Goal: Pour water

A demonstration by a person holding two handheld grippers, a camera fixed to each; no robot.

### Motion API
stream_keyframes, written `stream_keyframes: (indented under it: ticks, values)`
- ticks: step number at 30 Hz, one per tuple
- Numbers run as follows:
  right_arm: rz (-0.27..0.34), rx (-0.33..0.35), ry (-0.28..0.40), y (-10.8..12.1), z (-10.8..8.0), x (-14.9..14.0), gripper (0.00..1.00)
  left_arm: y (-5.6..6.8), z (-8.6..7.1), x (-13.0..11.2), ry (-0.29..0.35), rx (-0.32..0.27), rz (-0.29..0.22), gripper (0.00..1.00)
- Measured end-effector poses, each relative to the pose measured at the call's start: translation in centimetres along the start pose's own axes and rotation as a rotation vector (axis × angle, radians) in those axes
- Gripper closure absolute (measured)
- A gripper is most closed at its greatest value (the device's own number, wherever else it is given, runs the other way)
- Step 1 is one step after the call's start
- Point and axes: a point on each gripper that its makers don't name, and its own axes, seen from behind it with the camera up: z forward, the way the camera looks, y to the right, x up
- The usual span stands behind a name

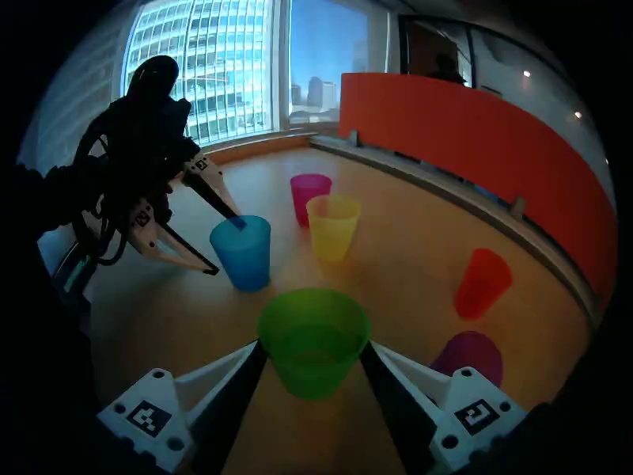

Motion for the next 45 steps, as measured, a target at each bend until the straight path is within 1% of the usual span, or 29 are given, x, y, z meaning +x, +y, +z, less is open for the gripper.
stream_keyframes:
  ticks: [8,11,14,20,26,30,33,35,41,45]
  values:
    - [0.000,0.001,-0.011,-0.1,0.6,-0.6,0.12,0.7,-0.7,-0.4,-0.001,0.000,0.016,0.00]
    - [-0.007,0.001,-0.017,-0.1,0.6,-0.9,0.12,0.7,-0.8,-0.5,-0.004,0.002,0.023,0.00]
    - [-0.010,-0.002,-0.015,-0.2,0.6,-1.0,0.12,0.8,-0.9,-0.6,-0.005,0.003,0.023,0.00]
    - [0.003,-0.004,-0.012,-0.2,0.3,-1.4,0.12,1.3,-1.0,-0.7,-0.003,-0.003,0.025,0.01]
    - [0.007,-0.010,-0.014,-0.1,-0.2,-2.0,0.11,1.5,-1.3,-0.9,-0.005,-0.002,0.035,0.01]
    - [0.016,-0.013,-0.011,-0.1,-0.2,-2.1,0.09,1.6,-1.3,-0.9,-0.007,0.000,0.037,0.00]
    - [0.023,-0.022,-0.010,0.0,-0.2,-2.1,0.02,1.7,-1.5,-0.8,-0.005,0.001,0.038,0.01]
    - [0.024,-0.033,-0.009,0.2,-0.3,-2.2,0.00,1.7,-1.6,-0.8,-0.004,0.003,0.037,0.01]
    - [0.026,-0.036,-0.009,0.1,-1.0,-2.5,0.00,1.4,-2.1,-1.0,-0.001,0.019,0.029,0.01]
    - [0.030,-0.052,-0.003,0.3,-2.0,-2.8,0.00,1.4,-2.6,-1.1,0.007,0.029,0.018,0.01]
